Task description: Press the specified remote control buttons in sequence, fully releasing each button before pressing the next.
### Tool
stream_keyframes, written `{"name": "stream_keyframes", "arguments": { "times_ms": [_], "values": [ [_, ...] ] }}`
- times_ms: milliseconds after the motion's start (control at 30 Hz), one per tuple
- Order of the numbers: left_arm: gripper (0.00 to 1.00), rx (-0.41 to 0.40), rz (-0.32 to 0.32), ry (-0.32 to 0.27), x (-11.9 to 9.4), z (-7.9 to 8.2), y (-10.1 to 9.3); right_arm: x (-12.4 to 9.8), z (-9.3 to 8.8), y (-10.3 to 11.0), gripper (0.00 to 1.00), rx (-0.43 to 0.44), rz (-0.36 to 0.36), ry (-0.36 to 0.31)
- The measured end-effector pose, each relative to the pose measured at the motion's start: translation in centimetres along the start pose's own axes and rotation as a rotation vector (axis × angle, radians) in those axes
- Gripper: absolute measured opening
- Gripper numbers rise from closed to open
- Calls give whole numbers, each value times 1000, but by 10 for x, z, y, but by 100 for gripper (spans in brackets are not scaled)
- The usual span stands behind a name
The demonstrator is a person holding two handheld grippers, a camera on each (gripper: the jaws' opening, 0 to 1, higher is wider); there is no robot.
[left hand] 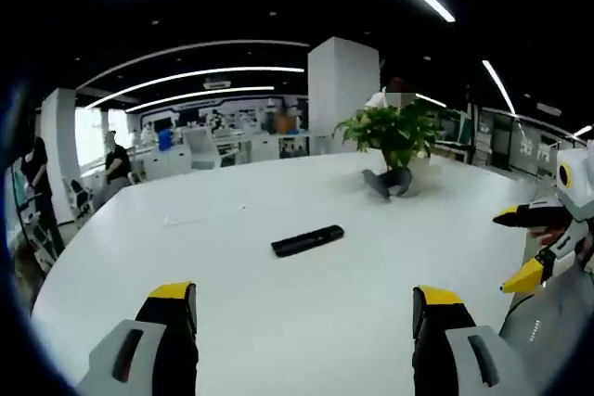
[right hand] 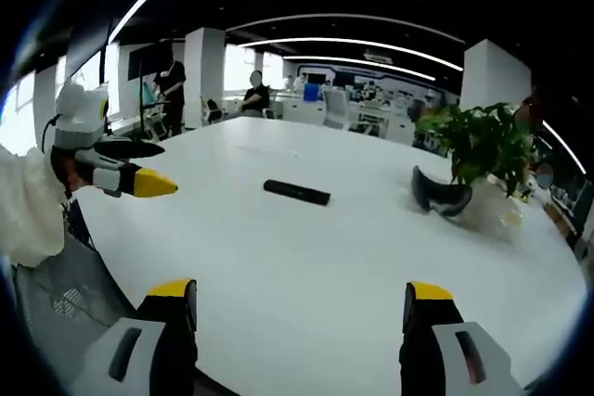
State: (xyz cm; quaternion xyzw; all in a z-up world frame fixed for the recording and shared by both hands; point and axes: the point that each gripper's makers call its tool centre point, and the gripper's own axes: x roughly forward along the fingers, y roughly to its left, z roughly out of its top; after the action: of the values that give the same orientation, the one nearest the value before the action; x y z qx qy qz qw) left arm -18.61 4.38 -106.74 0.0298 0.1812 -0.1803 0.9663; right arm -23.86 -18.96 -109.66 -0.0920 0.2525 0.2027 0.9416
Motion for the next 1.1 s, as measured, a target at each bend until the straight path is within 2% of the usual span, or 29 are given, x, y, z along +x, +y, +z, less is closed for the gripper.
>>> {"name": "stream_keyframes", "arguments": {
  "times_ms": [100, 167, 267, 433, 533, 667, 733, 833, 1000, 1100],
  "values": [
    [100, -12, 54, -4, -16, -7, 8, 0, -1, 0, 93, -6, -3, 2],
    [100, 25, 110, -12, -28, -14, 12, 1, -1, 1, 94, -9, -5, 6],
    [100, 87, 159, 12, -41, -27, 14, 1, -1, 1, 95, -19, -5, 9],
    [100, 127, 172, 23, -51, -31, 19, 2, -4, 3, 96, -32, -3, 26],
    [100, 148, 199, 6, -59, -29, 23, 2, -4, 3, 97, -34, -2, 28],
    [100, 164, 227, -9, -56, -28, 25, 2, -5, 1, 97, -23, -2, 32],
    [100, 201, 227, 13, -55, -29, 25, 2, -5, 0, 96, -16, -2, 33],
    [100, 183, 227, -34, -58, -20, 25, 2, -4, -2, 96, -4, -6, 28],
    [100, 151, 238, -62, -61, -16, 28, 1, -3, -4, 95, 19, -9, 16],
    [100, 154, 245, -56, -61, -17, 30, 1, -3, -3, 95, 12, -6, 18]
  ]
}}
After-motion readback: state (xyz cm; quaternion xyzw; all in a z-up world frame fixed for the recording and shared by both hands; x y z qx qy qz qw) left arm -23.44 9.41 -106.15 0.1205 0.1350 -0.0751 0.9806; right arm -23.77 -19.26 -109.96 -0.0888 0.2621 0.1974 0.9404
